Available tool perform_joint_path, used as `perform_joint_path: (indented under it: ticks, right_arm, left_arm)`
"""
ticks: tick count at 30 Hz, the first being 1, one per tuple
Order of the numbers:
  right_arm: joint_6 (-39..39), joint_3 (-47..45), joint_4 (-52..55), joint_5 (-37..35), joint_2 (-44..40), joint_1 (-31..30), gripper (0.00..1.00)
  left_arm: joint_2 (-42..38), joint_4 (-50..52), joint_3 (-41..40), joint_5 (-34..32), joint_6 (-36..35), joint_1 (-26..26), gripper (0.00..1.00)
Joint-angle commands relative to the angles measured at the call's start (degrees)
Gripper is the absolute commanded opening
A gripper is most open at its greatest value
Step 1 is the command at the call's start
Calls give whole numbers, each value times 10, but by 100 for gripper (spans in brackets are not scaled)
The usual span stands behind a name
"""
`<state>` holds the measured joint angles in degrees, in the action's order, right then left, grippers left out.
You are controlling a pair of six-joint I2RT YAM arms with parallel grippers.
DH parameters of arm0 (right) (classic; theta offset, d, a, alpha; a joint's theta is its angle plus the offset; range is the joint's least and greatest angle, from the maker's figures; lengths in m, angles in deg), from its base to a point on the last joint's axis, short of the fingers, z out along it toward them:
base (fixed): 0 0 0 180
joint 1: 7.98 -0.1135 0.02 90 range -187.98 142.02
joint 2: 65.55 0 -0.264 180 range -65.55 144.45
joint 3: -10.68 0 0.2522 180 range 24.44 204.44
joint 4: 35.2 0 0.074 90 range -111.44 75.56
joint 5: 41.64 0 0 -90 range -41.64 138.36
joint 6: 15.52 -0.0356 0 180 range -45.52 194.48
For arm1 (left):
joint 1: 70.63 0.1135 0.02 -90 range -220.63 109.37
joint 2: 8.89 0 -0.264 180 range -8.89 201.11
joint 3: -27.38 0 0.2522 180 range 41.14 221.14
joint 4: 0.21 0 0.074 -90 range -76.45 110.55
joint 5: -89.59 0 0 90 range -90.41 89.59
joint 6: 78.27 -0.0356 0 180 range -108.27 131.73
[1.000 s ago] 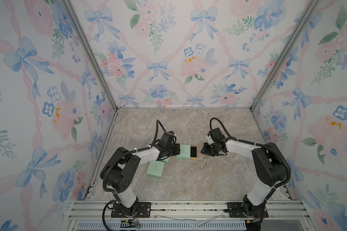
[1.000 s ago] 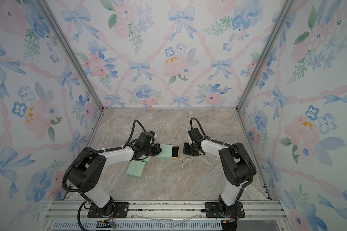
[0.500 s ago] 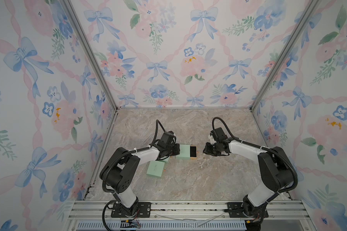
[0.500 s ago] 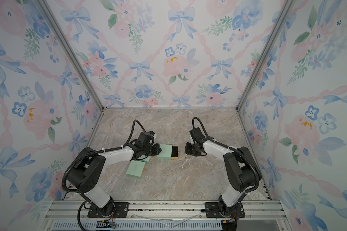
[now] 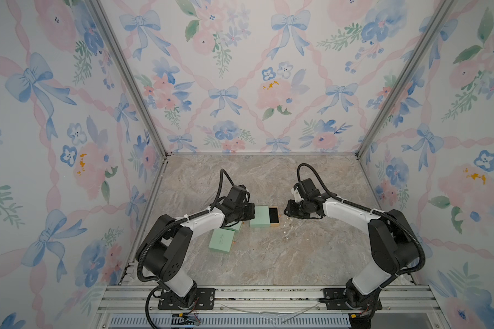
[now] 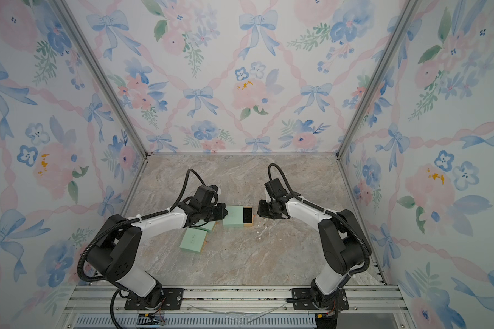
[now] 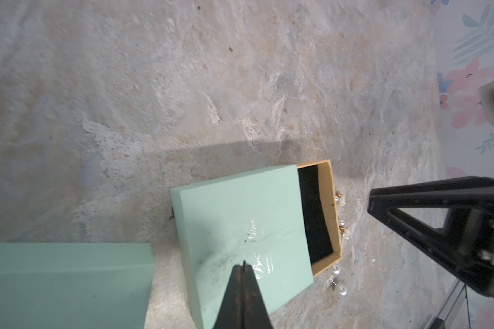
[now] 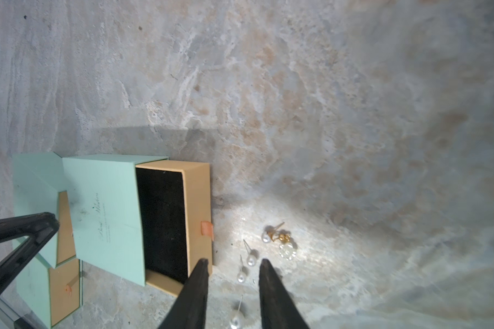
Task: Take out the earrings from the drawer-style jewelry box
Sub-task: Close the drawer of the jewelry box.
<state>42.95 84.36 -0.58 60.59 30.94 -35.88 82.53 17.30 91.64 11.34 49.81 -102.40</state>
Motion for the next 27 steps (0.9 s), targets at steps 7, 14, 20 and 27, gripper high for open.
perform_joint_path:
  ticks: [7, 14, 20, 27]
  right_arm:
    - [4, 48, 20, 17, 46, -15, 32]
    - [8, 64, 27, 22, 55, -22, 30]
    - [6, 67, 24, 24, 64, -28, 29]
    - [4, 73, 23, 24, 73, -33, 29]
  left_arm:
    - [-30, 44, -4, -46, -8, 6, 0]
    - [-11, 54, -11, -59, -5, 5, 0]
    - [6, 54, -8, -61, -5, 0, 0]
    - [21, 74, 2, -93, -3, -11, 0]
